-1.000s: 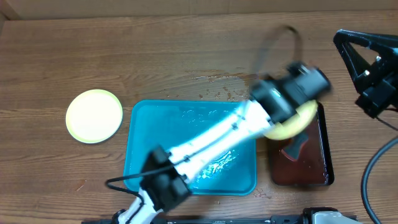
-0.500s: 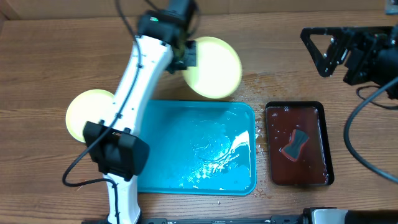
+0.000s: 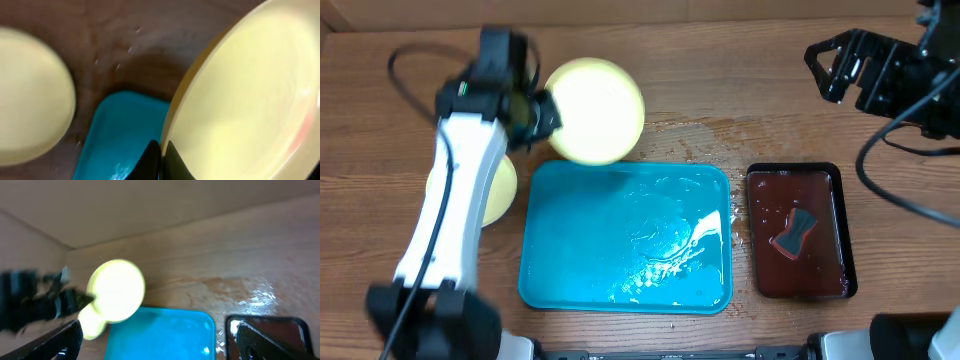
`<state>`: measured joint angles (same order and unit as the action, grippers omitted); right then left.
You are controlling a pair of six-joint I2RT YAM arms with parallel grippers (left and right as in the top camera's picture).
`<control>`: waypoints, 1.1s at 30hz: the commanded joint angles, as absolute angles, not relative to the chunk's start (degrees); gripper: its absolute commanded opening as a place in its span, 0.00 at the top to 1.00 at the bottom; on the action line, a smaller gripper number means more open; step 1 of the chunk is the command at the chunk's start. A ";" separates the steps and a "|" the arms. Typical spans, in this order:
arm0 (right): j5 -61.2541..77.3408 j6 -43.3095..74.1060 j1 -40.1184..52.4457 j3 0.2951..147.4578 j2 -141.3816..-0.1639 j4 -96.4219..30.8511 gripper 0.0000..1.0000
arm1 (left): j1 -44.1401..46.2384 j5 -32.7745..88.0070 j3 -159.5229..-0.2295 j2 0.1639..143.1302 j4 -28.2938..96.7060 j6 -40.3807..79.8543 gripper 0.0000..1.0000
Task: Clean dirty plates on tray and stack at the side
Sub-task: 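Swing the yellow plate left and lower it onto the plate stack, then open the left gripper and withdraw it from the stacked plates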
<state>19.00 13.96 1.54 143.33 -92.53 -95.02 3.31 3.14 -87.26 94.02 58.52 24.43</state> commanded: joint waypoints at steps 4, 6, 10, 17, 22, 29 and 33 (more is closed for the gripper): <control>17.06 15.03 1.54 143.87 -95.50 -97.06 0.00 | -7.01 9.58 -62.74 79.44 49.43 30.46 0.96; 18.22 15.07 2.00 143.26 -95.88 -97.03 0.00 | -11.44 10.61 -58.15 77.14 47.75 30.44 0.95; 18.26 15.03 4.32 141.91 -96.25 -97.03 0.00 | -20.38 9.26 -56.12 76.66 47.22 30.76 0.96; 18.26 15.03 7.77 141.16 -96.25 -97.06 0.00 | -34.35 7.94 -56.12 80.34 43.13 29.98 0.96; 18.26 15.05 9.06 141.16 -96.25 -97.03 0.00 | -40.36 9.23 -56.14 87.70 41.78 29.85 0.96; 18.26 15.03 9.06 141.16 -96.25 -97.03 0.00 | -40.23 10.57 -56.14 94.41 38.41 30.06 0.96; 18.26 15.03 9.06 141.16 -96.25 -97.03 0.00 | -39.29 10.33 -56.14 94.96 37.19 30.04 0.96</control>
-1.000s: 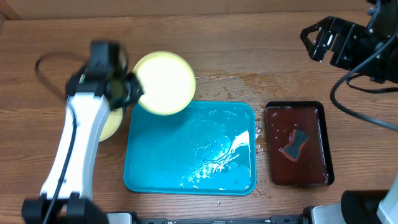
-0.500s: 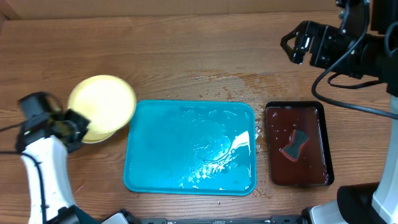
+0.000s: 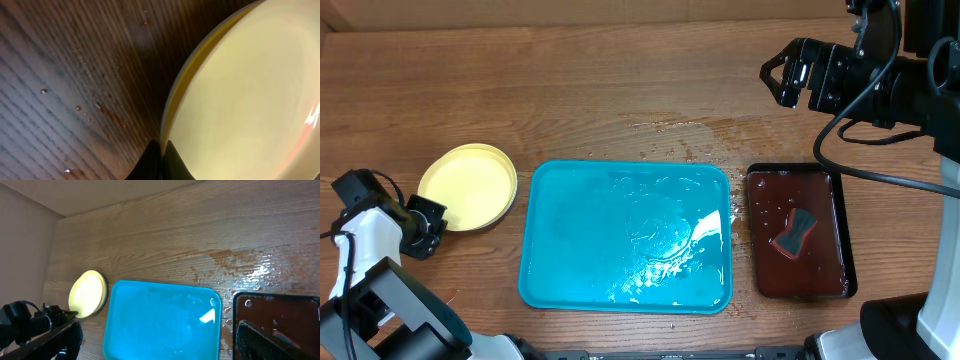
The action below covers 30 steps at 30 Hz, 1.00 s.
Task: Clean dirty plates on tray and stack at the side
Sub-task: 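Open the left gripper and withdraw it from the stacked plates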
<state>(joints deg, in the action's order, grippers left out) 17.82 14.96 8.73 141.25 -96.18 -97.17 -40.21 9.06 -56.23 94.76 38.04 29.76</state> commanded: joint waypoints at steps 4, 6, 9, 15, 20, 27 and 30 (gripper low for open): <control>18.26 15.05 9.06 141.16 -96.25 -97.03 0.00 | -37.60 10.70 -56.16 94.96 35.16 29.06 0.74; 18.26 15.05 9.06 141.16 -96.25 -97.03 0.00 | -36.82 10.94 -56.16 94.96 34.87 28.69 0.65; 18.26 15.03 9.06 141.16 -96.25 -97.03 0.00 | -35.27 11.00 -56.16 94.96 34.87 28.71 0.39; 18.09 14.96 9.06 141.16 -96.25 -96.27 0.00 | -32.42 14.15 -58.46 94.76 35.62 25.30 0.32; 18.02 12.75 9.06 141.18 -96.23 -92.90 0.00 | -28.08 14.98 -65.82 93.10 41.12 20.75 0.14; 15.64 6.68 9.06 141.49 -94.72 -88.38 0.00 | -21.23 14.83 -77.06 85.21 49.71 10.72 0.00; 11.84 4.95 9.06 141.49 -92.03 -86.15 0.00 | -18.85 14.87 -80.88 80.20 52.42 7.60 0.00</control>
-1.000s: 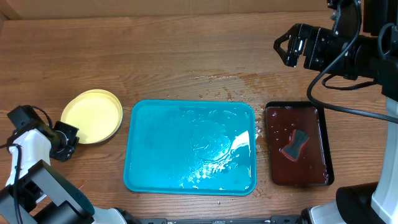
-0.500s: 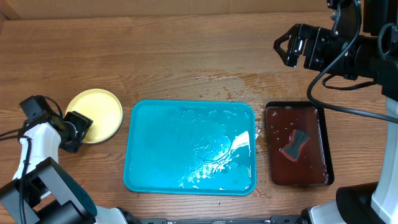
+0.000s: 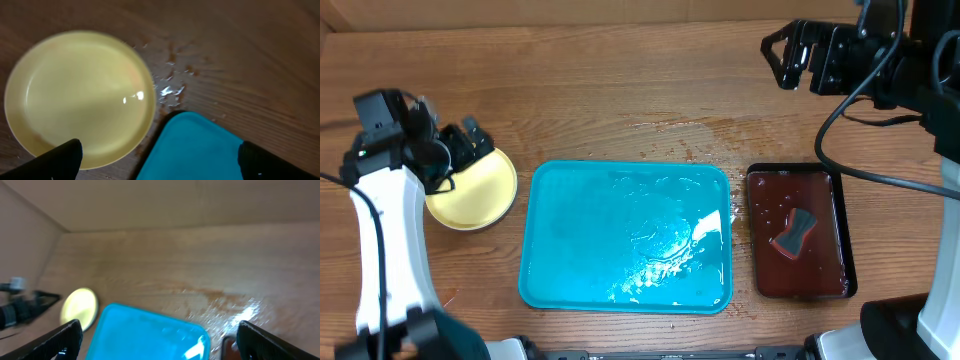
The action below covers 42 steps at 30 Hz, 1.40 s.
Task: Clean dirty plates on tray and stack at the side
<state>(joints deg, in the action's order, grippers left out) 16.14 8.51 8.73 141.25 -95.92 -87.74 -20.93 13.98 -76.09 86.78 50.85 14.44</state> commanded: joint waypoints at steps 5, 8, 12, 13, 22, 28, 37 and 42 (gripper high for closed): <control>11.40 -0.27 9.06 141.49 -84.99 -82.59 0.00 | -15.55 14.85 -84.71 71.16 55.11 1.28 0.00; 11.38 -1.69 9.06 141.49 -80.49 -81.95 0.00 | -13.76 14.52 -85.73 65.10 55.70 -0.14 0.00; 8.71 -3.16 9.06 141.49 -74.83 -83.29 0.00 | -12.93 14.46 -85.93 56.86 56.36 -0.89 0.00; 6.83 -3.53 9.06 141.49 -73.49 -83.79 0.00 | -12.93 14.48 -86.00 54.50 56.82 -1.63 0.00; 0.03 -5.85 9.04 141.43 -63.13 -87.88 0.00 | -12.93 14.46 -86.11 36.27 59.92 -7.75 0.00; -0.01 -1.78 8.69 141.16 -58.50 -93.32 0.01 | -12.95 14.37 -86.11 27.90 60.23 -10.48 0.00; -0.14 3.29 8.51 135.87 -55.44 -95.39 0.00 | -12.93 14.41 -86.11 23.07 61.69 -12.47 0.00; 0.05 3.51 8.51 132.14 -55.44 -95.24 0.00 | -12.93 14.41 -85.86 23.11 64.97 -12.45 0.00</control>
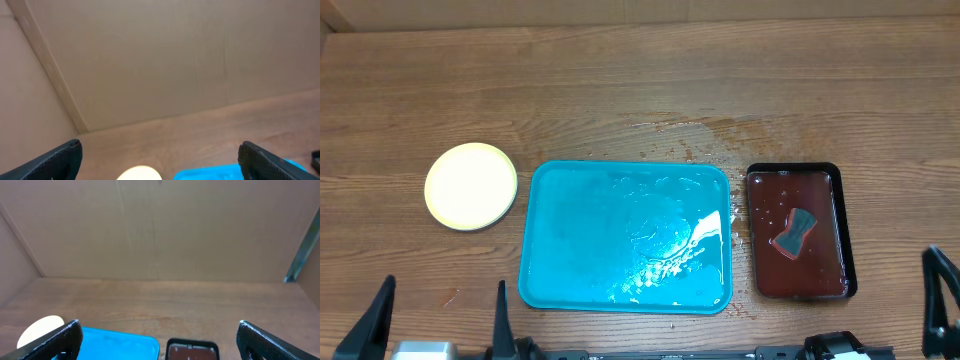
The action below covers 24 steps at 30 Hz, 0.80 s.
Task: Clean dirty plates on tray and stack at the side
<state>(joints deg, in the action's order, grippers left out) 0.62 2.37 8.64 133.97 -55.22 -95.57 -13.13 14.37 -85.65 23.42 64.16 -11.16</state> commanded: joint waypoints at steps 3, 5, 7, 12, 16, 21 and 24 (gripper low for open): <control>0.05 3.53 8.51 130.52 -55.44 -95.11 0.00 | -12.93 14.44 -85.89 23.11 66.72 -12.47 0.00; 0.05 3.88 8.51 129.54 -55.44 -95.15 0.00 | -12.93 14.44 -85.89 23.11 67.90 -12.45 0.00; 0.05 4.78 8.51 128.60 -55.44 -95.18 0.00 | -12.93 14.44 -85.89 23.11 69.82 -12.47 0.00; 0.05 4.75 8.51 127.39 -55.44 -95.33 0.00 | -12.93 14.70 -85.89 23.11 75.33 -12.43 0.00; 0.05 4.75 8.51 127.33 -55.44 -95.35 0.00 | -12.93 14.76 -85.89 23.11 78.56 -12.16 0.00; 0.05 4.75 8.51 127.33 -55.44 -95.35 0.00 | -12.93 14.85 -85.89 23.11 81.93 -11.75 0.00; 0.05 4.75 8.51 127.33 -55.44 -95.35 0.00 | -12.93 14.85 -85.89 23.11 84.40 -11.75 0.00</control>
